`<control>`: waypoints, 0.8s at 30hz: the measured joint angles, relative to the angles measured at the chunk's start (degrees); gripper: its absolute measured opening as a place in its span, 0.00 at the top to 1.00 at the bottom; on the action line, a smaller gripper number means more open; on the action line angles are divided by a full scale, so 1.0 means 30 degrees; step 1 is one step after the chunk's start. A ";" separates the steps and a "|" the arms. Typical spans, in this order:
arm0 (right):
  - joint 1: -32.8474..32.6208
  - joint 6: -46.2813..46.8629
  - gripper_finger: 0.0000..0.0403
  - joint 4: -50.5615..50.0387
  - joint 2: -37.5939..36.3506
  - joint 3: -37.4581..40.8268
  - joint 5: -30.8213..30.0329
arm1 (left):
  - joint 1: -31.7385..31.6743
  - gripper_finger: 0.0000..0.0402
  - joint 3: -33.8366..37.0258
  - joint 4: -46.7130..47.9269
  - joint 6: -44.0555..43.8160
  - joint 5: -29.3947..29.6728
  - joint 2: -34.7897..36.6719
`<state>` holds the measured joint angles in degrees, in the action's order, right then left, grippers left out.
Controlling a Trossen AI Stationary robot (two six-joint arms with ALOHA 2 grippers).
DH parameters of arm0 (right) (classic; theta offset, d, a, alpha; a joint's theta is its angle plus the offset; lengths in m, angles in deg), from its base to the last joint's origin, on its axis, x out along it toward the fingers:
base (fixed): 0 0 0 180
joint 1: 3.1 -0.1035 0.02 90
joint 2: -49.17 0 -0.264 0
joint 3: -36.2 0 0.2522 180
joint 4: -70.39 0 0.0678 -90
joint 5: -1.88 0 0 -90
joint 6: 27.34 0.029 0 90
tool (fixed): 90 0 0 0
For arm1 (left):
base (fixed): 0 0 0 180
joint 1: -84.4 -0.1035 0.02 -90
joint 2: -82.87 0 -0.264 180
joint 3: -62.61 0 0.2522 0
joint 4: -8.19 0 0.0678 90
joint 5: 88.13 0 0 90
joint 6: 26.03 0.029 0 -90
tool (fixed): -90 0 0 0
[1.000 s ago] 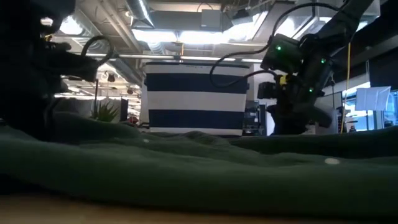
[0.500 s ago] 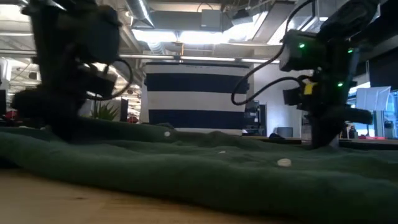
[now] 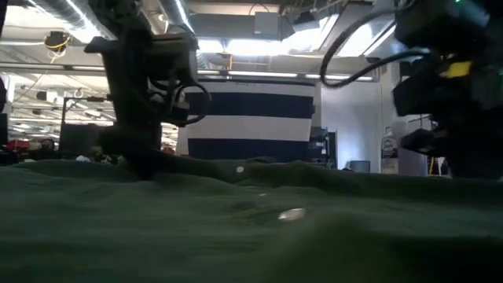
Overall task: Fold Laundry from Bin
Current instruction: Fold the green polo shirt
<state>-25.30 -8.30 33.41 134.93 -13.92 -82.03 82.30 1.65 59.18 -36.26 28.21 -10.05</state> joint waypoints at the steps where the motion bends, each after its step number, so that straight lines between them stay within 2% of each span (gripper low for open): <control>1: -0.0176 -0.0055 1.00 -0.0118 0.0000 -0.0130 -0.0021 | -0.0177 0.78 0.0000 -0.0175 0.0107 -0.0314 0.0108; 7: -0.0364 -0.1063 1.00 -0.1868 0.0087 -0.1334 -0.0731 | 0.0462 0.78 0.0000 -0.0434 0.0053 -0.1346 0.1514; 11: 0.0038 -0.2458 1.00 -0.3186 0.0073 -0.2403 -0.2070 | 0.1414 0.78 0.0000 -0.0207 -0.0506 -0.1319 0.2767; 16: 0.1460 -0.4320 1.00 -0.3097 0.0040 -0.3765 -0.2345 | 0.1970 0.78 0.0000 -0.0774 -0.0946 -0.0392 0.4395; 21: 0.3576 -0.6934 1.00 -0.2005 0.0021 -0.4644 -0.3802 | 0.0940 0.78 0.0000 -0.2764 0.1158 -0.0236 0.4966; 24: 0.5782 -0.7881 1.00 -0.1087 0.0000 -0.4611 -0.5322 | -0.0690 0.78 0.0000 -0.4186 0.2869 -0.1383 0.4869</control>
<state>-7.95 -31.94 30.15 134.93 -27.76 -97.99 80.23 1.65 46.62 -27.65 24.06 4.56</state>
